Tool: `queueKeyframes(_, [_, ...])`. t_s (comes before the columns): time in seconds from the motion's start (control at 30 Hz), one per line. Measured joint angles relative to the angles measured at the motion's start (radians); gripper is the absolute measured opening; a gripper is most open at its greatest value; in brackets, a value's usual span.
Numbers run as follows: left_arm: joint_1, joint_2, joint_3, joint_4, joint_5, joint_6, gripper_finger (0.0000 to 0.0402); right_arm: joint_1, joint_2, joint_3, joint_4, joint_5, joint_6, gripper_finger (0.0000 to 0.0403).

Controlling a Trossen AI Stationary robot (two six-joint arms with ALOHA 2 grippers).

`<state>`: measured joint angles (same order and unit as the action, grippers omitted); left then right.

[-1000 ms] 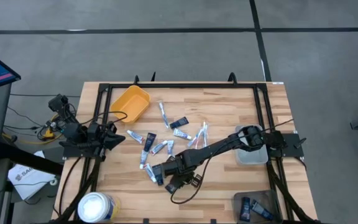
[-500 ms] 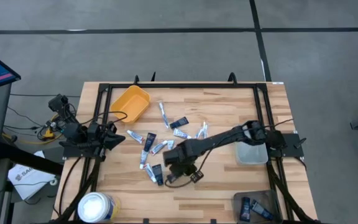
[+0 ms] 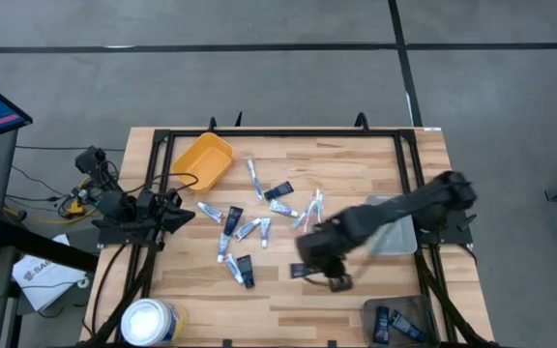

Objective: Pick & Place Travel size toiletries
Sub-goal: Put the blue shave cream into the black bin

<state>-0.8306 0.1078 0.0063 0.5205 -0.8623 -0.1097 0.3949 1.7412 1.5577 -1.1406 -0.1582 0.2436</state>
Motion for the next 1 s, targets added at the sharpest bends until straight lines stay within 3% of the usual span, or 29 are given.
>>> queueKeyframes(0.27, [0.000,0.000,0.000,0.000,-0.001,0.000,0.0002,0.348,-0.267,-0.332,0.049,0.052,0.708,0.0127])
queueKeyframes(0.47, [0.000,0.000,0.000,0.000,-0.001,0.000,0.0002,0.614,-0.326,-0.425,0.076,0.052,1.134,0.0127])
queueKeyframes(0.67, [0.000,0.000,0.000,0.000,-0.001,0.000,0.0002,0.735,-0.279,-0.426,0.091,0.030,1.232,0.0127])
queueKeyframes(0.87, [0.000,0.000,0.000,0.001,-0.001,0.000,0.0002,0.752,-0.167,-0.426,0.133,-0.133,1.149,0.0129])
queueKeyframes(1.0, [0.000,0.000,0.000,0.002,-0.001,0.000,0.0002,0.748,-0.116,-0.426,0.132,-0.184,1.100,0.0143])
